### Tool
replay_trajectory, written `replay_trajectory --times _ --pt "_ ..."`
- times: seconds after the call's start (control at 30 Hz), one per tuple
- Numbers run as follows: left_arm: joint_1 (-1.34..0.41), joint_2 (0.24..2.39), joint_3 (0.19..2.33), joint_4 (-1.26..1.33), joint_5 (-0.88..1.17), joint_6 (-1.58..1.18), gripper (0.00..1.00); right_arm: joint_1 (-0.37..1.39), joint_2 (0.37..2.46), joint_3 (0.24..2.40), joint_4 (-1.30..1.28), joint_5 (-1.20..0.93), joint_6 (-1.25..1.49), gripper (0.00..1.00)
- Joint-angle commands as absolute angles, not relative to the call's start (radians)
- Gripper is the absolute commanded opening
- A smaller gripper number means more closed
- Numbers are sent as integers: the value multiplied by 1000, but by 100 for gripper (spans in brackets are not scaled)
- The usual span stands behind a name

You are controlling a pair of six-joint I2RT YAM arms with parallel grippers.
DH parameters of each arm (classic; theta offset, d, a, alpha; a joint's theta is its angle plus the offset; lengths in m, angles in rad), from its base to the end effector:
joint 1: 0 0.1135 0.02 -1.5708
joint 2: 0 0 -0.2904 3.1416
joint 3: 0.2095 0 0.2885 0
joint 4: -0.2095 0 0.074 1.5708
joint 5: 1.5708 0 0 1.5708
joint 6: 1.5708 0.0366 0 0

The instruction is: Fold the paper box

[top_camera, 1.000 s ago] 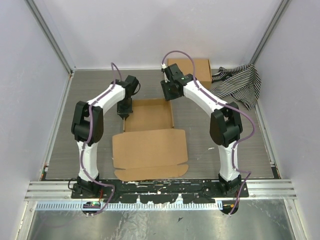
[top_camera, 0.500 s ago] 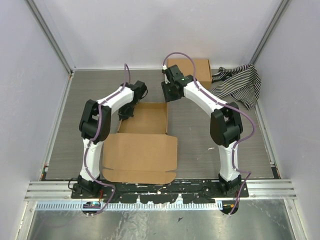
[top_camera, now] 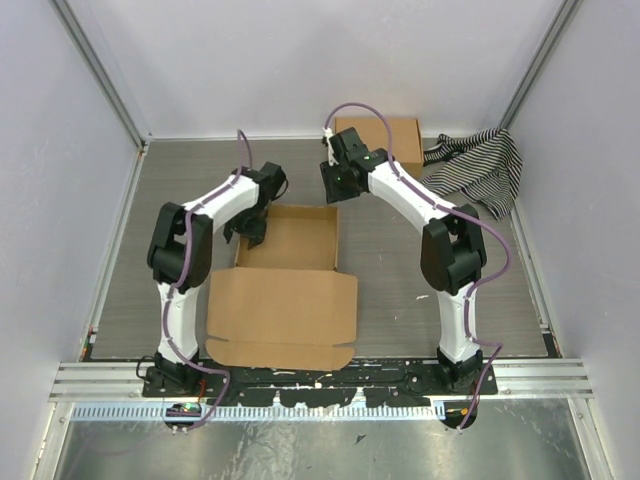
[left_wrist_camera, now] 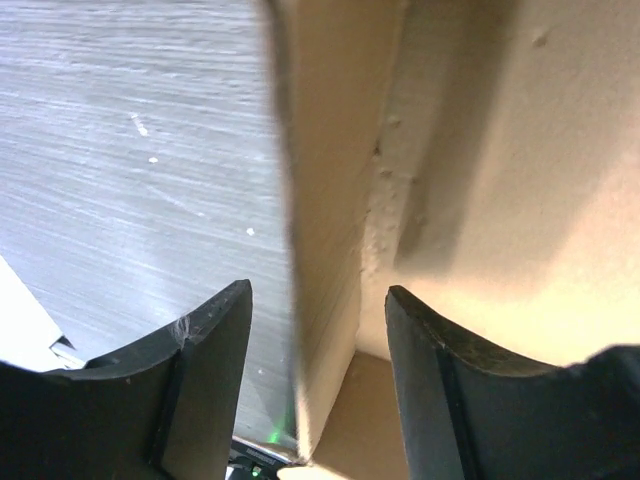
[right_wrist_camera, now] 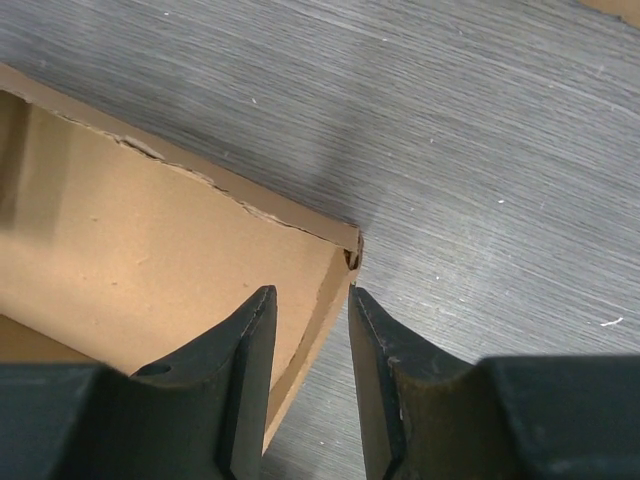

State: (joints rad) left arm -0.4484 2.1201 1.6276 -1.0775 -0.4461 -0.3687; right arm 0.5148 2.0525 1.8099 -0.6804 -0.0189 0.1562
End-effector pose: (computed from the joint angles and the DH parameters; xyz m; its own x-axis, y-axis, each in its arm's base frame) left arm 0.4112 -0.1803 0.1736 -0.9814 0.1114 -0.1562 0.0398 0.9147 0.4022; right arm 0.4432 0.2515 0.2731 -0.7637 -0.2533 -0.5937 -0.3881 0.9152 0.1088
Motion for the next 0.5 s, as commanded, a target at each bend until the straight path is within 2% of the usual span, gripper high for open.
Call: replay_trajectory --times 0.0,0.13,0.23,0.47 --pt "-422 1948 1618 -1077 -411 -382 64 509 1993 1883 -643 -105 114 41" --pt "-419 1833 1609 -1069 -383 -385 64 511 2024 1915 -619 -212 68 47" --pt "-419 1735 1569 -1027 -342 -385 63 529 2040 1907 -560 -245 28 57" --pt "-416 1535 1416 -965 -386 -406 61 624 2134 1912 -441 -165 -71 59"
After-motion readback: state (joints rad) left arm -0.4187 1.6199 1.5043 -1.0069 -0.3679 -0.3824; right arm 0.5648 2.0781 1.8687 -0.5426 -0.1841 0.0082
